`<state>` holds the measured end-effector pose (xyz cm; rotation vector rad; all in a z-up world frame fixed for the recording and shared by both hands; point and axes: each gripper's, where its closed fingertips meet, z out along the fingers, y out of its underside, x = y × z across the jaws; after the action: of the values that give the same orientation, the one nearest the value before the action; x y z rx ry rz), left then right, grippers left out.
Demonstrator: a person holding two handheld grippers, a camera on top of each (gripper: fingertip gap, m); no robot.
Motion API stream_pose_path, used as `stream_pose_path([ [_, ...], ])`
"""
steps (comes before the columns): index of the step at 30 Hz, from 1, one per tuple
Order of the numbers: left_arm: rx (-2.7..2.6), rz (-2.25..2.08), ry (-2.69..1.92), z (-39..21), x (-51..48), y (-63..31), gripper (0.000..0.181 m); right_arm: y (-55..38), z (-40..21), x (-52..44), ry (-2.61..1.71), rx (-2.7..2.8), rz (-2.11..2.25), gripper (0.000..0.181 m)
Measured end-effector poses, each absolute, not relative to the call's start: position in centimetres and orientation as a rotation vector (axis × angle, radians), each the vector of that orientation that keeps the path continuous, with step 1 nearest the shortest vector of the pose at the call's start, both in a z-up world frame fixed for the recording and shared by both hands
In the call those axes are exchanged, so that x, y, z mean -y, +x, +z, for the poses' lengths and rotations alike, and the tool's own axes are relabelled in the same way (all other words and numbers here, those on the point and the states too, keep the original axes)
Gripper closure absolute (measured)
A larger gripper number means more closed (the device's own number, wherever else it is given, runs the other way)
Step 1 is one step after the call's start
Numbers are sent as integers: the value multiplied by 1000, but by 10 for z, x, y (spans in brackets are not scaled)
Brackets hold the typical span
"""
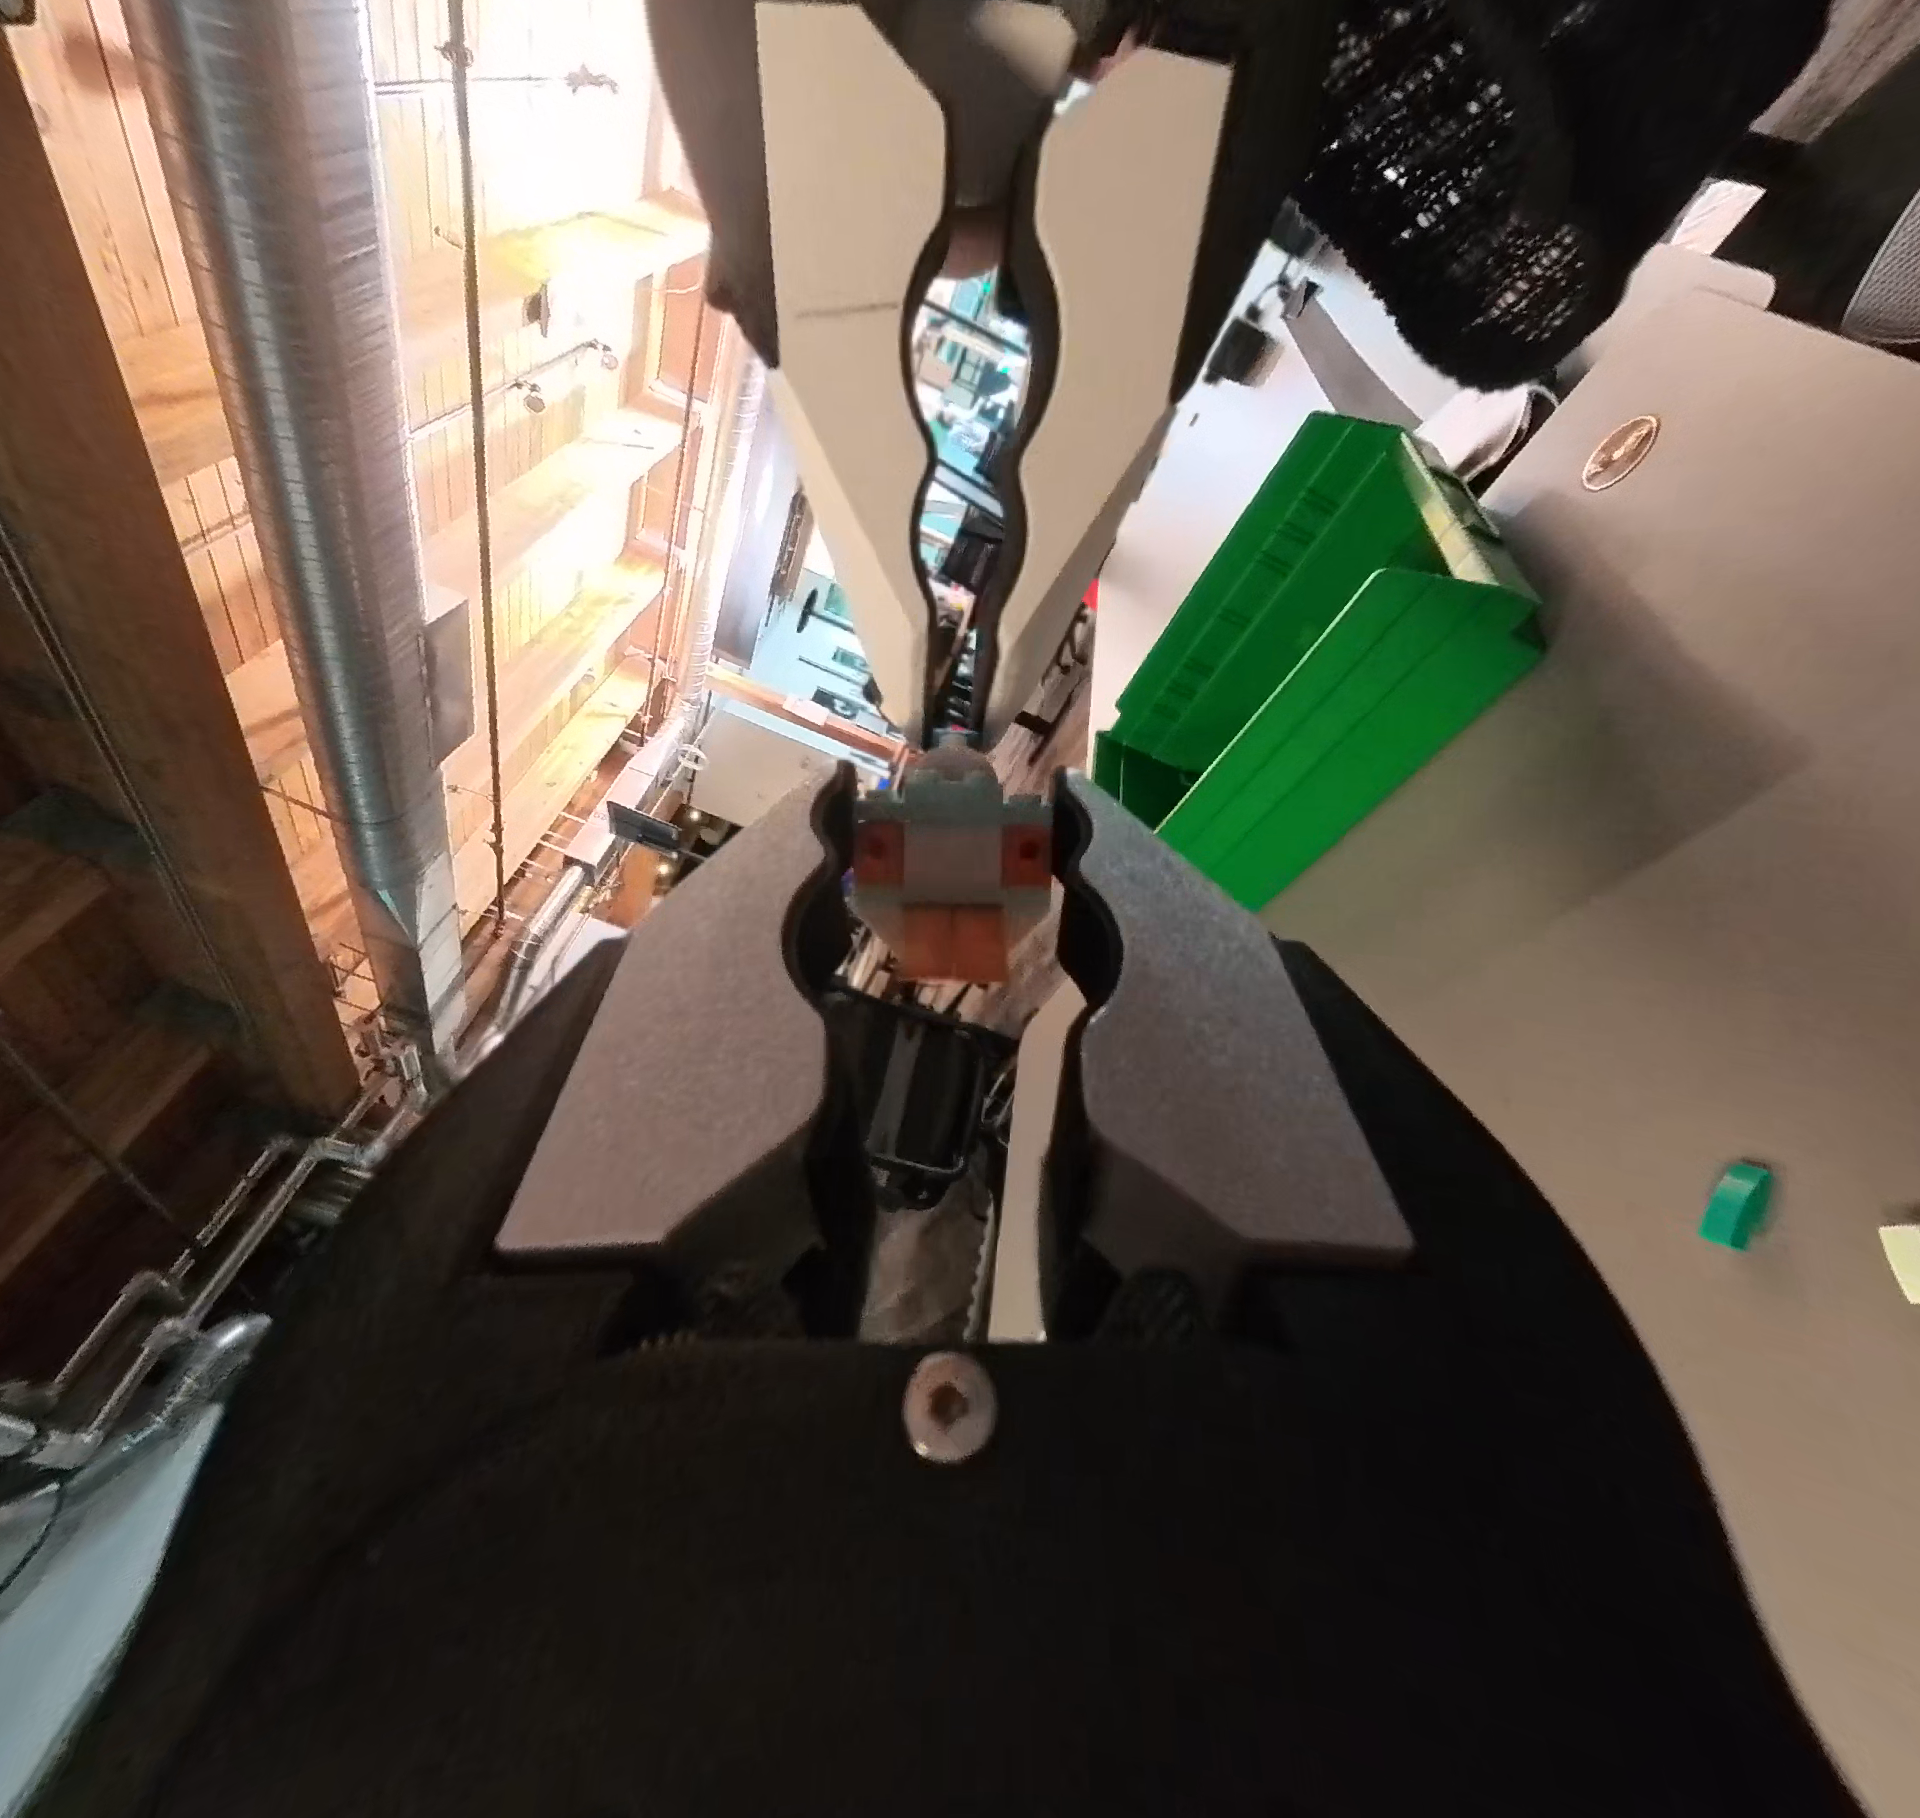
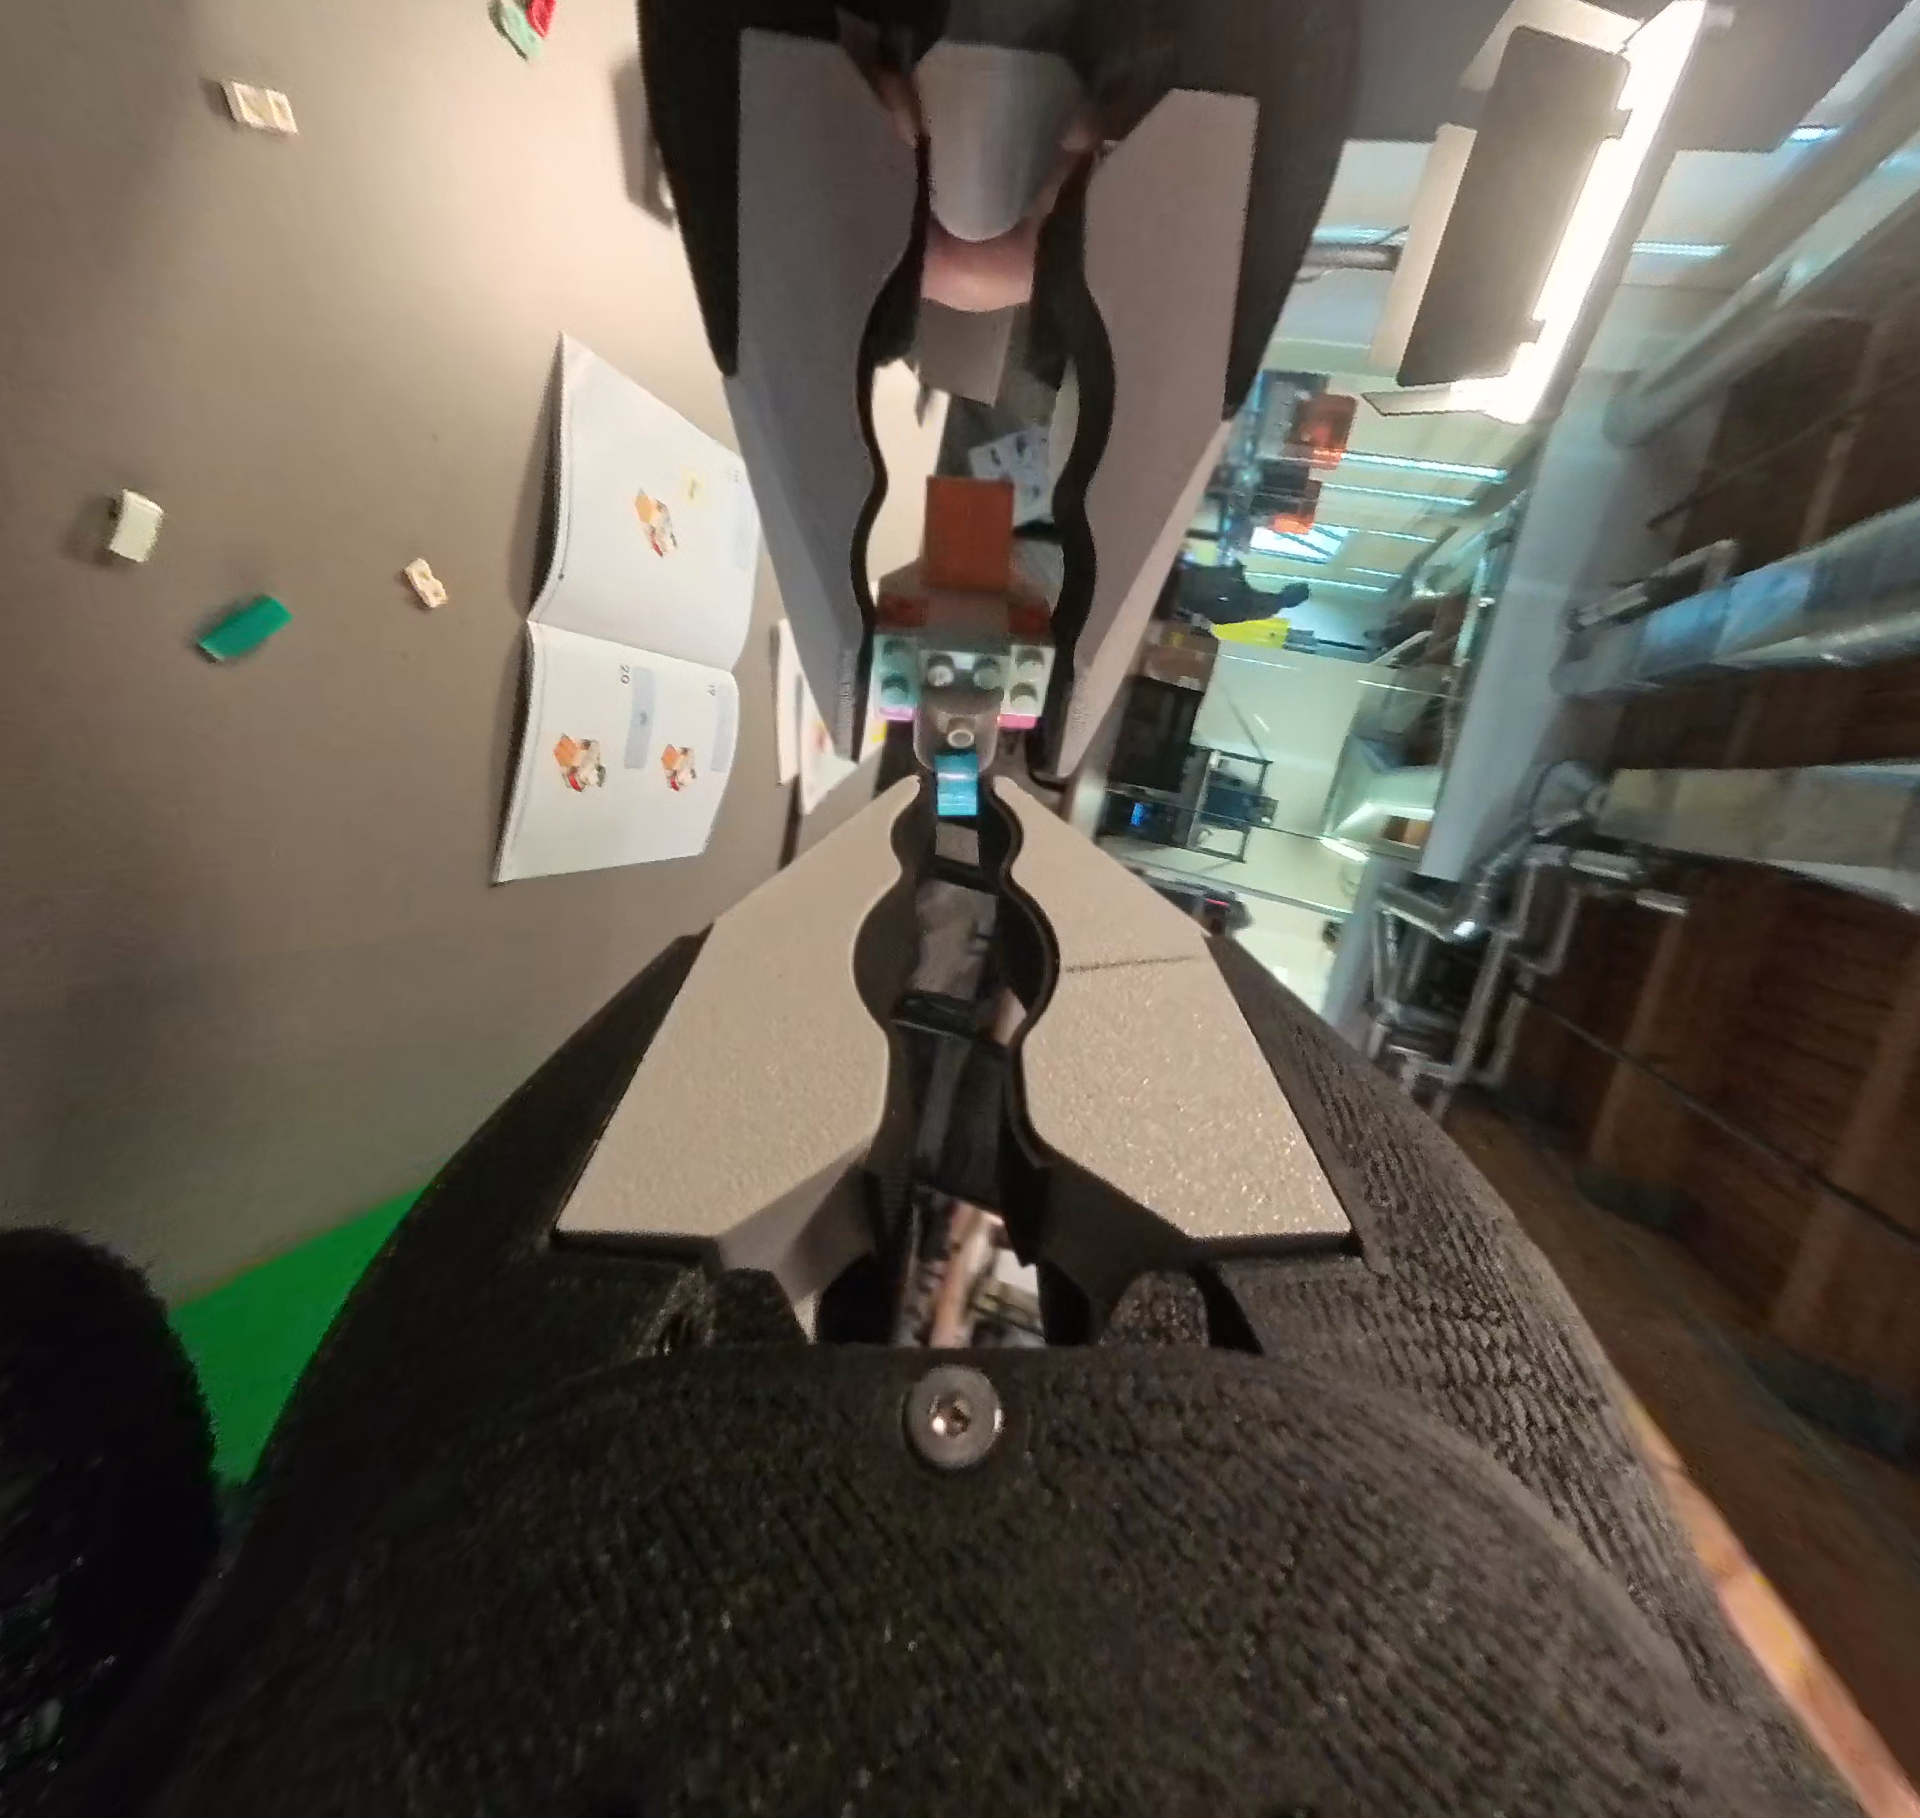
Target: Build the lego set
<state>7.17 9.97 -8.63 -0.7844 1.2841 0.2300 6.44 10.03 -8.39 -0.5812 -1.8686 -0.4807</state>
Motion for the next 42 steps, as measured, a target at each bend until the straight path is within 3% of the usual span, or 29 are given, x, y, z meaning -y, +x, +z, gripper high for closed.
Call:
stream_pose_path([
  [25,-1252,22,-688,-70,-76,72,145,61,-69,-76,-550,1838,-256,176],
  [42,-1116,47,-836,-66,-107,62,145,54,-66,-110,-758,2047,-615,176],
])
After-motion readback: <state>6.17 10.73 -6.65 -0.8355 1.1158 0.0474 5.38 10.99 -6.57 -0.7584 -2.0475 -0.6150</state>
